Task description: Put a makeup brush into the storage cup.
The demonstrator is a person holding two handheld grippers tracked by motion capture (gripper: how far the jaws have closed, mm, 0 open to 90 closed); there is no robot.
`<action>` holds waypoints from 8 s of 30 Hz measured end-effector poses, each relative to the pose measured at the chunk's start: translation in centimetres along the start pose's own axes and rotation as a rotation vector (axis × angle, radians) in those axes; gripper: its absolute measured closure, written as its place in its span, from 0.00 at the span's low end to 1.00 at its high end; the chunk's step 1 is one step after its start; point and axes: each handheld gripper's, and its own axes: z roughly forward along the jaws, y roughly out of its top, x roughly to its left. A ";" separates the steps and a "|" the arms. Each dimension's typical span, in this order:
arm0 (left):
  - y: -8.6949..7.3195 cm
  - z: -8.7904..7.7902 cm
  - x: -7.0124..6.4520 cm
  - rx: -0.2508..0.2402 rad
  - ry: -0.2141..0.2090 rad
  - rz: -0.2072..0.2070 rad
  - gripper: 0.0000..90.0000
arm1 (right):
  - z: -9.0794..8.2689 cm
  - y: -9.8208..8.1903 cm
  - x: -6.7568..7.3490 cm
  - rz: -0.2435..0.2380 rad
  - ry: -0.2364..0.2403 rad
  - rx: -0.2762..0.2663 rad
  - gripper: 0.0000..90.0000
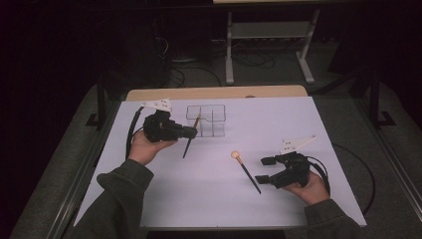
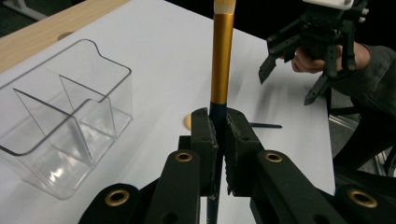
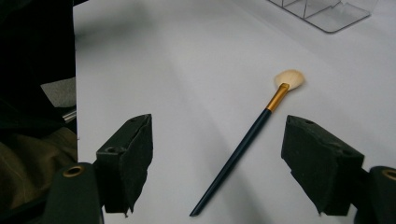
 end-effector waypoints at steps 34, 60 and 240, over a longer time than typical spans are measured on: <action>4.6 0.2 4.4 -0.010 0.081 -0.018 0.93 | 0.0 -0.2 -0.3 0.000 0.009 -0.001 0.23; 7.9 1.5 6.8 -0.015 0.104 -0.023 0.93 | -0.1 -0.3 -0.4 -0.004 -0.001 -0.014 0.21; 2.3 3.1 9.8 0.067 0.171 -0.125 0.81 | 0.2 0.0 -0.4 -0.032 0.012 -0.029 0.20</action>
